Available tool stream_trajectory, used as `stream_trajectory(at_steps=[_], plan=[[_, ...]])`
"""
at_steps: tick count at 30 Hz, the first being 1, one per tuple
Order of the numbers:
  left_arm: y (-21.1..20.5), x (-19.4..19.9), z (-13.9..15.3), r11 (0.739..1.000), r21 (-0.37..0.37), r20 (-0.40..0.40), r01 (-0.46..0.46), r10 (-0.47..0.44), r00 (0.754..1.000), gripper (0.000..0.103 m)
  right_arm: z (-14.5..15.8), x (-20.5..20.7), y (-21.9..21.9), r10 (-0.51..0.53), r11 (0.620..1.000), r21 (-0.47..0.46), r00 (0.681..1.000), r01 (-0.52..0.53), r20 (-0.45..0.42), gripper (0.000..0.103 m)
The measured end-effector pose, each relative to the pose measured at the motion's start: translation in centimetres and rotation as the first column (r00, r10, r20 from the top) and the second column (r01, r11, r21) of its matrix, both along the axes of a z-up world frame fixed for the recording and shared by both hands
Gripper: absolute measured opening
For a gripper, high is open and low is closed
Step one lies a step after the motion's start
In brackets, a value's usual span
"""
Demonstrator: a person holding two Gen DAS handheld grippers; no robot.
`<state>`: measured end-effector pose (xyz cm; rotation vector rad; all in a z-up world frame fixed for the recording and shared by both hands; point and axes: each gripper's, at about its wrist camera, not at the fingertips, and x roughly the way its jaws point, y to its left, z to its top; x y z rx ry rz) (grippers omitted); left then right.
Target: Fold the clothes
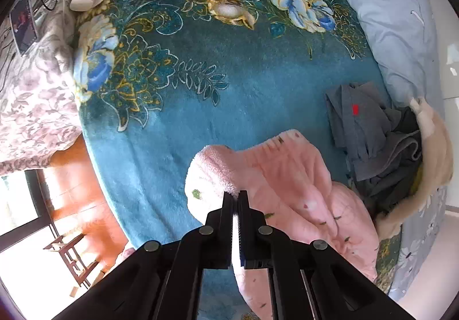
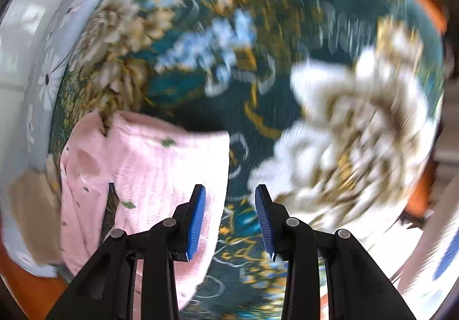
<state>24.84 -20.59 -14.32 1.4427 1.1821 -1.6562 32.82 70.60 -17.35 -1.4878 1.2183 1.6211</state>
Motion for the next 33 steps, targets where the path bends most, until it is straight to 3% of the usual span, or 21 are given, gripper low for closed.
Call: stream_trajectory(at_steps=[4,6,7,12,16,19,21,23,27,29,33], plan=[[1.0,-0.3,1.5,0.999,-0.029,-0.009,0.014,-0.014,1.0,0.003,-2.8,-1.3,-0.4,-0.051,0.997,-0.053,0.998,0.05,-0.026,0.036],[1.4,-0.4,2.2,0.999,-0.037,-0.022,0.017,-0.017,1.0,0.003,-3.5,-2.0,-0.5,-0.062,0.996,-0.066,0.998,0.061,-0.012,0.024],[1.5,-0.5,2.5,0.999,-0.043,-0.029,0.02,-0.021,0.999,0.003,-3.8,-2.2,-0.5,-0.072,0.995,-0.073,0.997,0.072,0.006,0.01],[2.4,-1.5,4.7,0.998,-0.049,-0.083,0.03,-0.034,0.996,0.003,-2.3,-3.8,0.1,-0.059,0.996,-0.073,0.998,0.059,0.006,0.004],[2.7,-3.1,9.7,0.994,-0.082,-0.249,0.078,-0.096,0.964,0.003,4.0,-5.1,2.0,-0.01,1.0,-0.015,0.991,0.008,-0.132,0.003],[2.8,-3.3,13.4,0.983,-0.136,-0.368,0.123,-0.165,0.915,0.003,9.7,-4.4,3.2,0.037,0.997,0.069,0.968,-0.02,-0.249,0.003],[2.9,-2.6,15.0,0.967,-0.197,-0.406,0.16,-0.229,0.885,0.003,11.6,-3.1,3.6,0.076,0.989,0.14,0.963,-0.04,-0.259,0.003],[2.8,-1.6,14.3,0.952,-0.236,-0.36,0.194,-0.272,0.892,0.003,12.3,-2.0,3.9,0.112,0.977,0.203,0.97,-0.068,-0.214,0.003],[3.0,-0.5,6.5,0.948,-0.185,-0.092,0.259,-0.279,0.956,0.003,5.7,0.3,3.3,0.124,0.982,0.137,0.992,-0.127,0.027,0.003],[3.1,0.0,3.6,0.955,-0.155,-0.022,0.253,-0.26,0.965,0.003,3.4,1.5,2.8,0.107,0.987,0.108,0.989,-0.118,0.105,0.003],[3.3,0.5,-0.6,0.962,-0.11,0.054,0.249,-0.244,0.968,0.003,1.9,1.8,1.9,0.113,0.984,0.113,0.971,-0.14,0.213,0.003]])
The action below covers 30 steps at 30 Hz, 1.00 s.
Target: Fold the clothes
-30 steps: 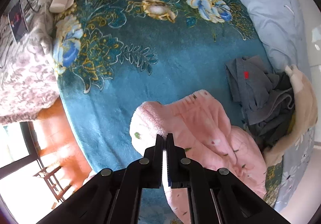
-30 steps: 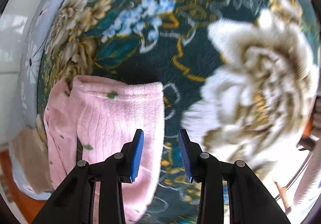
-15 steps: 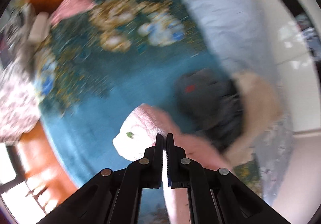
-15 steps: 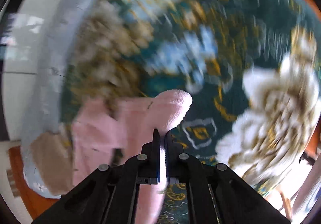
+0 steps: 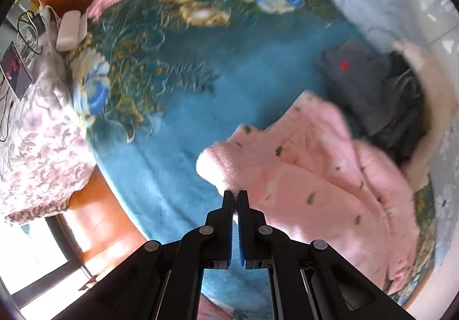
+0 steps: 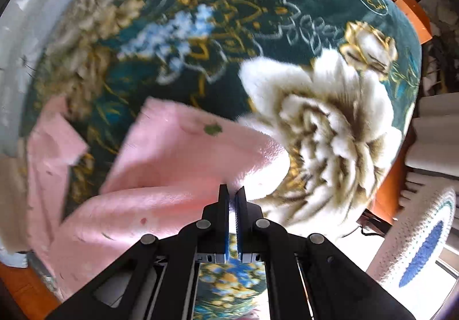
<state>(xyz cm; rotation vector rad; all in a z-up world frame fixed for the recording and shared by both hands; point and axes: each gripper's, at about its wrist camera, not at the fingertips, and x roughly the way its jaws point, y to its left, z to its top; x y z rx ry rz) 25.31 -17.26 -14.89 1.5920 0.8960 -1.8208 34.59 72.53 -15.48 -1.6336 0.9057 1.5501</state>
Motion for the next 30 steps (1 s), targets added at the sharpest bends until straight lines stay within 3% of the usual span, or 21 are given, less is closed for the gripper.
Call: stream_trajectory(at_steps=[8,11,14,18,20,23,26,30], plan=[[-4.6,2.3,-2.4,0.993,0.084,0.047,-0.087,0.083,0.995,0.007,4.2,-2.0,-0.6,0.0,0.991,0.131,0.999,-0.006,0.048,0.005],[-7.1,4.0,-3.4,0.98,0.108,0.092,-0.17,0.16,0.983,0.01,5.6,-5.0,-2.5,0.026,0.987,0.159,1.0,-0.027,0.005,0.007],[-9.3,4.0,-3.6,0.962,0.146,0.053,-0.232,0.227,0.972,0.015,6.1,-9.2,-5.8,0.08,0.988,0.133,0.995,-0.072,-0.062,0.012],[-10.2,-0.7,-4.1,0.962,0.21,-0.02,-0.177,0.185,0.983,0.033,4.9,-16.5,-12.3,0.17,0.985,0.03,0.975,-0.167,-0.143,0.024],[-9.9,-4.0,-4.5,0.955,0.26,-0.063,-0.144,0.165,0.984,0.045,3.6,-20.4,-16.3,0.212,0.975,-0.033,0.961,-0.221,-0.175,0.035],[-9.6,-8.7,-5.6,0.94,0.324,-0.095,-0.108,0.146,0.985,0.055,2.1,-25.2,-21.6,0.259,0.955,-0.096,0.947,-0.28,-0.193,0.039],[-9.0,-12.6,-7.2,0.925,0.371,-0.081,-0.08,0.118,0.99,0.06,0.5,-28.8,-24.9,0.269,0.946,-0.129,0.943,-0.296,-0.194,0.045],[-8.1,-16.1,-9.9,0.913,0.405,-0.023,-0.047,0.062,0.998,0.064,-1.3,-31.6,-26.1,0.199,0.963,-0.148,0.963,-0.227,-0.179,0.052]])
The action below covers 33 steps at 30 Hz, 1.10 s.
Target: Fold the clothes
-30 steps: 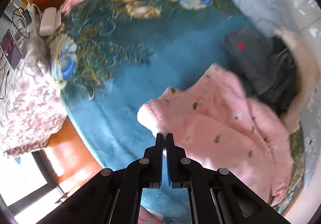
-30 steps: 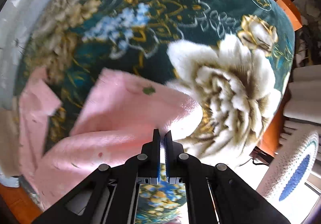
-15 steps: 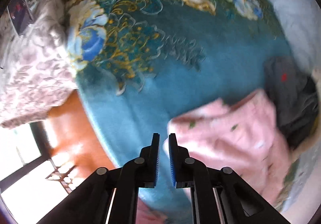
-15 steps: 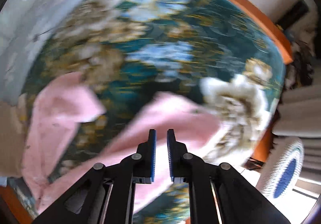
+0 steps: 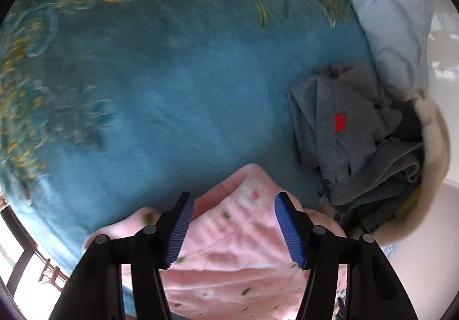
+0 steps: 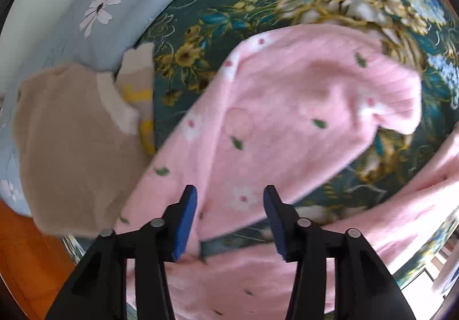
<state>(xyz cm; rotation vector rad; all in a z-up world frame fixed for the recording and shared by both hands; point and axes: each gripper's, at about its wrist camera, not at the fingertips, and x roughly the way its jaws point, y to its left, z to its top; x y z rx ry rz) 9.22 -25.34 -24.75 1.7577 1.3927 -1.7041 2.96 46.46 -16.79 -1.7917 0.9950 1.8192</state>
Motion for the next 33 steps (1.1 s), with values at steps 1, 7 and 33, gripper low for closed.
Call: stream_trajectory(at_steps=[1,7,33], plan=[[0.1,-0.5,-0.5,1.0,0.001,0.013,0.007,-0.007,1.0,0.064,-0.5,-0.6,0.0,-0.024,1.0,0.0,1.0,0.024,0.01,0.053],[0.5,-2.3,-3.1,0.993,0.106,0.041,-0.049,0.045,0.998,0.064,-2.9,-4.1,1.2,-0.141,0.99,-0.001,0.99,0.141,0.032,0.053],[2.3,2.9,10.7,0.942,-0.166,-0.219,0.292,-0.324,0.92,0.008,10.8,0.7,4.4,0.016,0.992,0.126,0.98,0.01,-0.2,0.006]])
